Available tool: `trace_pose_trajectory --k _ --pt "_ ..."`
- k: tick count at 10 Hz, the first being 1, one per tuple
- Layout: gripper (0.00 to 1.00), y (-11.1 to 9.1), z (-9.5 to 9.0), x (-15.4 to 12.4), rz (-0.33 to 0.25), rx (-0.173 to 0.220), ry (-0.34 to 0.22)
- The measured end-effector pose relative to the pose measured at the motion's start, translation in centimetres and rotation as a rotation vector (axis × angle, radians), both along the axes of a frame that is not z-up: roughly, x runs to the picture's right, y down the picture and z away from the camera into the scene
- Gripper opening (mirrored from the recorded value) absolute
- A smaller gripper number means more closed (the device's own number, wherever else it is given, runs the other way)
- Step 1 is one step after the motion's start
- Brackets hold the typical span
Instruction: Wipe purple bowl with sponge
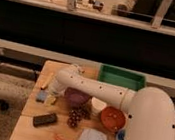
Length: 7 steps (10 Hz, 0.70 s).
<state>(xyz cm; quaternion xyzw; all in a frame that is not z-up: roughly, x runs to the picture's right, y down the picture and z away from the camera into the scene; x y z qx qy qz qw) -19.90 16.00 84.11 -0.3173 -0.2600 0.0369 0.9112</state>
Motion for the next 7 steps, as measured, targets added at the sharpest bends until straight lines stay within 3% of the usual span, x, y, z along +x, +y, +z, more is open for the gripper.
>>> trace_pose_trajectory --k 7 --pt "0.79 1.3 1.8 0.0 -0.013 -0.019 0.002"
